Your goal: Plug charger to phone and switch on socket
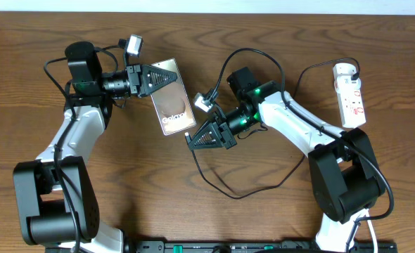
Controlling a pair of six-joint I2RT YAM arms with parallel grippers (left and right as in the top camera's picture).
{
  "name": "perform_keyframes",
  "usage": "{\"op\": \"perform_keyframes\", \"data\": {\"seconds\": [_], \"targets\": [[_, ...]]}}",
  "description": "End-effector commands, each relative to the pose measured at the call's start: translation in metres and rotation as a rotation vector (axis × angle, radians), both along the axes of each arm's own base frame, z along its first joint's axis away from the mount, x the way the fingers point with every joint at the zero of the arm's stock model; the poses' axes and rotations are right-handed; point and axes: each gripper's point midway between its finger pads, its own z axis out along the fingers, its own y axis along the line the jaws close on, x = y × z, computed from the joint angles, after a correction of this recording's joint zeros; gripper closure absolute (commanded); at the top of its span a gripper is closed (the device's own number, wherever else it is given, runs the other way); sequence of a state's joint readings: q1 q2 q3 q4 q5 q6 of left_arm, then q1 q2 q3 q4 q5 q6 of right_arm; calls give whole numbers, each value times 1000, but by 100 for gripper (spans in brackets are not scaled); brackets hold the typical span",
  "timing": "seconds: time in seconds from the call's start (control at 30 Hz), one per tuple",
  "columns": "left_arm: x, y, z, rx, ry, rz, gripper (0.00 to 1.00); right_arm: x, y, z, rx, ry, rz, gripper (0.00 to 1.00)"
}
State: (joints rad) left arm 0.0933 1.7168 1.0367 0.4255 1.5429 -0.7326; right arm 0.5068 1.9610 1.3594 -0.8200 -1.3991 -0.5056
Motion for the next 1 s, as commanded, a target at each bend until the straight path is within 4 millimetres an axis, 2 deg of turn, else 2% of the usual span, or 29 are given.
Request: {"op": "perform_keyframes", "data": {"seconds": [0.0, 0.3, 0.73, 0.97], "targets": [[-4, -3, 5, -6, -39, -34, 93, -4, 2, 3, 17, 37, 9, 99], [-3, -2, 7, -3, -65, -34, 93, -4, 4, 10, 16, 118, 7, 99], [0, -2, 7, -16, 45, -14, 93, -3, 7, 10, 18, 106, 9, 99], [0, -2, 7, -17, 49, -15, 93, -3, 11, 10, 21, 102, 14, 99]]}}
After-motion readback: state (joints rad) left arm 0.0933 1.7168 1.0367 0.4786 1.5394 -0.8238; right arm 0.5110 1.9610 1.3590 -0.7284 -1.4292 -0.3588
